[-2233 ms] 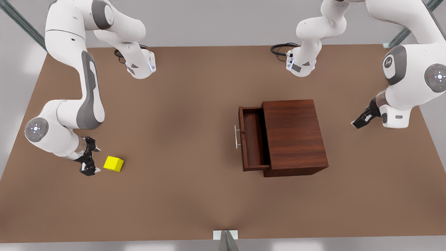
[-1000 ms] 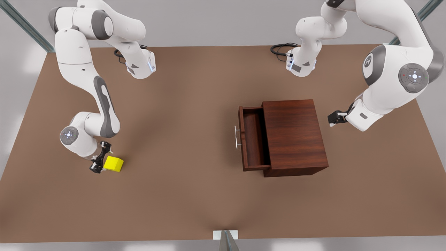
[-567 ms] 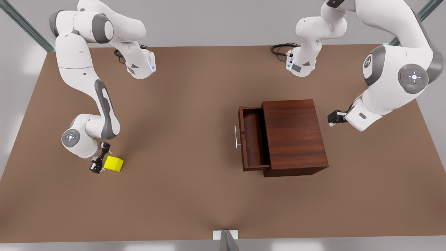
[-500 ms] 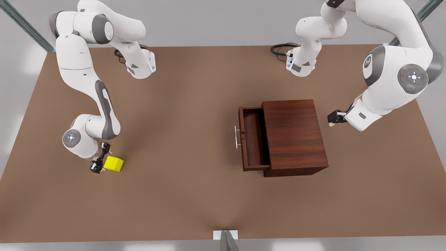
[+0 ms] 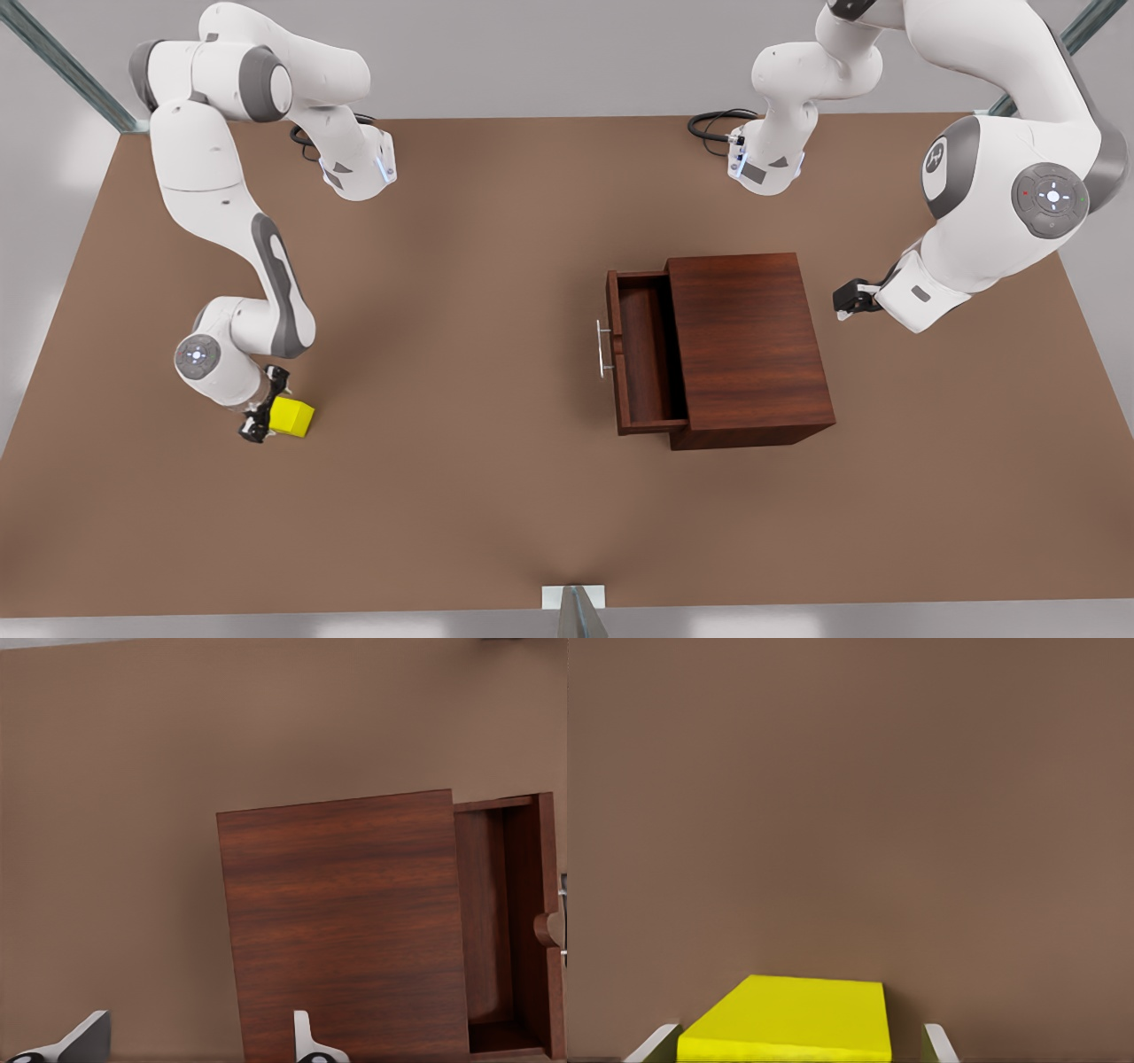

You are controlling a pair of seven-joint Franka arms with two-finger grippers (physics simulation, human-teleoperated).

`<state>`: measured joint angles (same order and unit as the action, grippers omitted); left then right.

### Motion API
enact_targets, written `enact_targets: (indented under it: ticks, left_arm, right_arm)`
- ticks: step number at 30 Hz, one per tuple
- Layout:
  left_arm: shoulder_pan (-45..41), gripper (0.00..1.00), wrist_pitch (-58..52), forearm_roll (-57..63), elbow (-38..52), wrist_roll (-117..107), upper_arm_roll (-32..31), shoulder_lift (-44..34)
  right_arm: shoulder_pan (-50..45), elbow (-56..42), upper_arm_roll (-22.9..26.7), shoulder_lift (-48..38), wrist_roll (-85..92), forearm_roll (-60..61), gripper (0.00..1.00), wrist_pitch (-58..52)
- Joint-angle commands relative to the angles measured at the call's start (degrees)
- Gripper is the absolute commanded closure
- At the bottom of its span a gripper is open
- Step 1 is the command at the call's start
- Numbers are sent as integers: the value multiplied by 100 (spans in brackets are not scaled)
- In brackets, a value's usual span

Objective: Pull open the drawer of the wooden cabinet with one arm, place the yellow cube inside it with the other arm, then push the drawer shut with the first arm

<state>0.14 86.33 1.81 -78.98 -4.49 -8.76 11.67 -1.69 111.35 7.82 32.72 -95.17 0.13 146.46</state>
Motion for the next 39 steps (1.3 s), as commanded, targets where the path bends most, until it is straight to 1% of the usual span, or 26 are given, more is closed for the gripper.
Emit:
enact_targets:
  ticks: [1, 9, 10, 11, 12, 13, 15, 17, 19, 21, 24, 27, 28, 32, 39]
  left_arm:
    - [4, 0, -3, 4, -3, 79, -3, -6]
    - [4, 0, -3, 4, -3, 79, -3, -6]
    - [4, 0, -3, 4, -3, 79, -3, -6]
    - [-5, 0, -3, 4, -3, 79, -3, -6]
    - [4, 0, -3, 4, -3, 79, -3, -6]
    - [4, 0, -3, 4, -3, 79, -3, -6]
    - [4, 0, -3, 4, -3, 79, -3, -6]
    - [4, 0, -3, 4, -3, 79, -3, -6]
    - [4, 0, -3, 4, -3, 79, -3, -6]
    - [4, 0, -3, 4, -3, 79, -3, -6]
    - [4, 0, -3, 4, -3, 79, -3, -6]
    - [4, 0, -3, 4, -3, 88, -3, -6]
    - [4, 0, -3, 4, -3, 79, -3, -6]
    - [-22, 0, -3, 4, -21, 79, -3, 2]
    - [-22, 0, -3, 4, -21, 79, -3, 2]
  right_arm:
    - [-16, 0, 1, -3, -72, 5, 0, 111]
    - [-69, 0, 9, 103, -72, -4, 0, 216]
    - [-69, 0, 9, 103, -72, -4, 3, 216]
    - [-60, 0, 9, 103, -72, -4, 12, 216]
    - [-60, 0, 9, 103, -72, -4, 27, 216]
    - [-60, 0, 9, 103, -72, -4, 34, 216]
    - [-60, 0, 18, 85, -63, -22, 45, 216]
    - [-51, 0, 27, -46, -28, -39, 45, 198]
    - [-60, 9, 27, -398, -37, -48, 47, 102]
    - [-148, -8, 18, -670, -37, -39, 46, -144]
    - [-534, -70, -8, -1004, -72, 22, 46, -698]
    - [-912, -597, -8, -1049, -212, 242, 45, -1576]
    - [-1062, -790, 1, -1049, -432, 242, 46, -1831]
    - [-1352, -1309, -61, -1049, -775, 383, 48, -2368]
    - [-2582, -2583, -43, -855, -1926, 673, 49, -3343]
